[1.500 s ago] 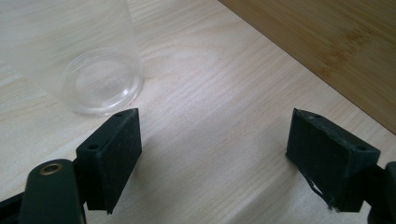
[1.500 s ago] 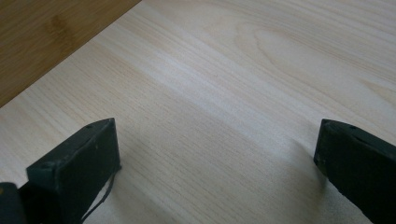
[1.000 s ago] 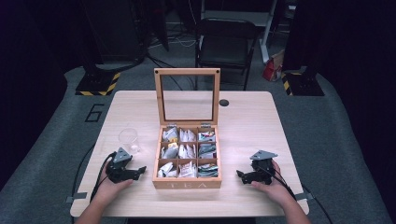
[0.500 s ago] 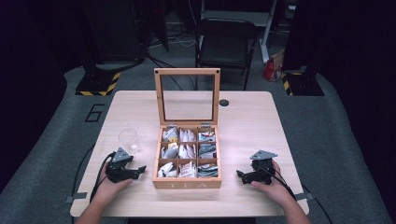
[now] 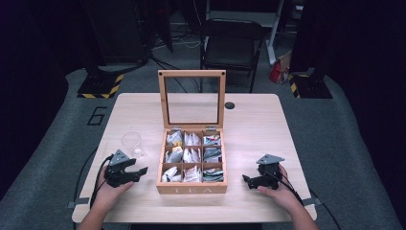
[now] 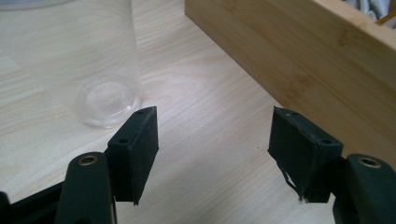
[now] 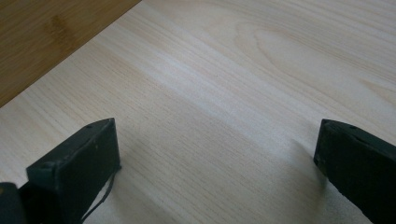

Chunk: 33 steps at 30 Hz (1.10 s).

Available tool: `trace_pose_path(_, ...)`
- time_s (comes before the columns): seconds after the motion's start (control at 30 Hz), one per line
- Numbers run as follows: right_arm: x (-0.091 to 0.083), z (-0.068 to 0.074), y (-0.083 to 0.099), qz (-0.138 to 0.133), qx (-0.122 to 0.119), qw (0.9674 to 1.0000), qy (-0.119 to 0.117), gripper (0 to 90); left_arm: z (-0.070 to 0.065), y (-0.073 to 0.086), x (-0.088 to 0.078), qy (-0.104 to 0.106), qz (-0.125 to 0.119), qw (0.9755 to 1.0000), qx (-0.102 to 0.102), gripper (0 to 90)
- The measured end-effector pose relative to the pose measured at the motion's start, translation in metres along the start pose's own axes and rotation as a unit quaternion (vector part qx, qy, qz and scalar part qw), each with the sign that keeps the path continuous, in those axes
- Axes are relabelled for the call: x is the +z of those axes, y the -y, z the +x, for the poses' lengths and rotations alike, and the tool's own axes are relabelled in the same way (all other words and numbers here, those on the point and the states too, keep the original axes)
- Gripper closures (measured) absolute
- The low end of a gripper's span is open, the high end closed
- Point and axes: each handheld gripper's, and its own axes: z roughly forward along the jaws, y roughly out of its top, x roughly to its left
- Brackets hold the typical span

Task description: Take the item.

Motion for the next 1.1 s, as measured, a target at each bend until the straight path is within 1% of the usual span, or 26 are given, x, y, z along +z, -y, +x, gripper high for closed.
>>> trace_pose_path(0.03, 0.000, 0.000, 0.000, 0.000, 0.000, 1.0000, 0.000, 0.0, 0.000, -0.001, -0.003, 0.004, 0.001, 1.0000, -0.001, 34.1)
trace_pose_path(0.07, 0.000, 0.000, 0.000, 0.000, 0.000, 1.0000, 0.000, 0.0, 0.000, -0.001, -0.003, 0.004, 0.001, 1.0000, -0.001, 34.4)
trace_pose_path(0.1, 0.000, 0.000, 0.000, 0.000, 0.000, 1.0000, 0.000, 0.0, -0.001, -0.002, -0.003, 0.006, -0.002, 1.0000, -0.006, 34.4)
trace_pose_path(0.13, 0.000, 0.000, 0.000, 0.000, 0.000, 1.0000, 0.000, 0.0, -0.001, -0.002, -0.004, 0.005, -0.003, 1.0000, -0.004, 35.3)
trace_pose_path(0.2, 0.000, 0.000, 0.000, 0.000, 0.000, 1.0000, 0.000, 0.0, -0.002, -0.003, -0.006, 0.009, 0.000, 0.9999, -0.008, 35.8)
trace_pose_path(0.3, 0.000, 0.000, 0.000, 0.000, 0.000, 1.0000, 0.000, 0.0, -0.005, -0.006, -0.009, 0.013, -0.007, 0.9999, -0.005, 37.2)
trace_pose_path(0.37, 0.000, 0.000, 0.000, 0.000, 0.000, 1.0000, 0.000, 0.0, -0.006, -0.007, -0.009, 0.010, -0.011, 0.9999, -0.001, 37.6)
trace_pose_path(0.4, 0.000, 0.000, 0.000, 0.000, 0.000, 1.0000, 0.000, 0.0, -0.006, -0.009, -0.010, 0.014, -0.008, 0.9999, 0.001, 37.7)
trace_pose_path(0.43, 0.000, 0.000, 0.000, 0.000, 0.000, 1.0000, 0.000, 0.0, -0.007, -0.009, -0.010, 0.014, -0.011, 0.9998, -0.003, 38.2)
trace_pose_path(0.47, 0.000, 0.000, 0.000, 0.000, 0.000, 1.0000, 0.000, 0.0, -0.007, -0.011, -0.010, 0.010, -0.012, 0.9999, 0.003, 39.1)
trace_pose_path(0.5, 0.000, 0.000, 0.000, 0.000, 0.000, 1.0000, 0.000, 0.0, -0.008, -0.012, -0.010, 0.011, -0.008, 0.9999, 0.001, 39.5)
trace_pose_path(0.53, 0.000, 0.000, 0.000, 0.000, 0.000, 1.0000, 0.000, 0.0, -0.009, -0.014, -0.010, 0.013, -0.007, 0.9999, 0.004, 39.8)
trace_pose_path(0.57, 0.000, 0.000, 0.000, 0.000, 0.000, 1.0000, 0.000, 0.0, -0.010, -0.015, -0.010, 0.011, -0.010, 0.9999, 0.006, 40.8)
trace_pose_path(0.6, 0.000, 0.000, 0.000, 0.000, 0.000, 1.0000, 0.000, 0.0, -0.010, -0.017, -0.010, 0.013, -0.005, 0.9998, 0.016, 40.8)
trace_pose_path(0.67, 0.000, 0.000, 0.000, 0.001, 0.000, 1.0000, 0.000, 0.0, -0.013, -0.020, -0.010, 0.015, -0.004, 0.9997, 0.017, 41.4)
trace_pose_path(0.73, 0.000, 0.000, 0.000, 0.000, 0.000, 1.0000, 0.000, 0.0, -0.014, -0.023, -0.009, 0.015, -0.001, 0.9995, 0.026, 41.7)
trace_pose_path(0.77, 0.000, 0.000, 0.000, 0.000, 0.000, 1.0000, 0.000, 0.0, -0.016, -0.024, -0.010, 0.019, 0.003, 0.9995, 0.023, 41.9)
trace_pose_path(0.83, 0.000, 0.000, 0.000, -0.001, 0.000, 1.0000, 0.000, 0.0, -0.018, -0.027, -0.010, 0.017, 0.006, 0.9994, 0.030, 42.3)
trace_pose_path(0.87, 0.000, 0.000, 0.000, -0.001, 0.000, 1.0000, 0.000, 0.0, -0.019, -0.028, -0.010, 0.017, 0.007, 0.9994, 0.031, 42.3)
trace_pose_path(0.9, 0.000, 0.000, 0.000, -0.001, 0.000, 1.0000, 0.000, 0.0, -0.021, -0.029, -0.009, 0.018, 0.004, 0.9995, 0.024, 42.5)
trace_pose_path(0.93, 0.000, 0.000, 0.000, 0.000, 0.000, 1.0000, 0.000, 0.0, -0.021, -0.031, -0.009, 0.020, 0.008, 0.9993, 0.030, 42.8)
trace_pose_path(0.97, 0.000, 0.000, 0.000, 0.000, 0.000, 1.0000, 0.000, 0.0, -0.023, -0.033, -0.009, 0.021, 0.005, 0.9995, 0.024, 42.8)
trace_pose_path(1.0, 0.000, 0.000, 0.000, 0.000, 0.000, 1.0000, 0.000, 0.0, -0.025, -0.034, -0.008, 0.022, 0.003, 0.9995, 0.025, 42.8)
trace_pose_path(1.03, 0.000, 0.000, 0.000, 0.000, 0.000, 1.0000, 0.000, 0.0, -0.027, -0.038, -0.008, 0.025, 0.007, 0.9992, 0.031, 43.7)
trace_pose_path(1.1, 0.000, 0.000, 0.000, 0.000, 0.000, 1.0000, 0.000, 0.0, -0.028, -0.040, -0.007, 0.026, 0.007, 0.9991, 0.033, 43.8)
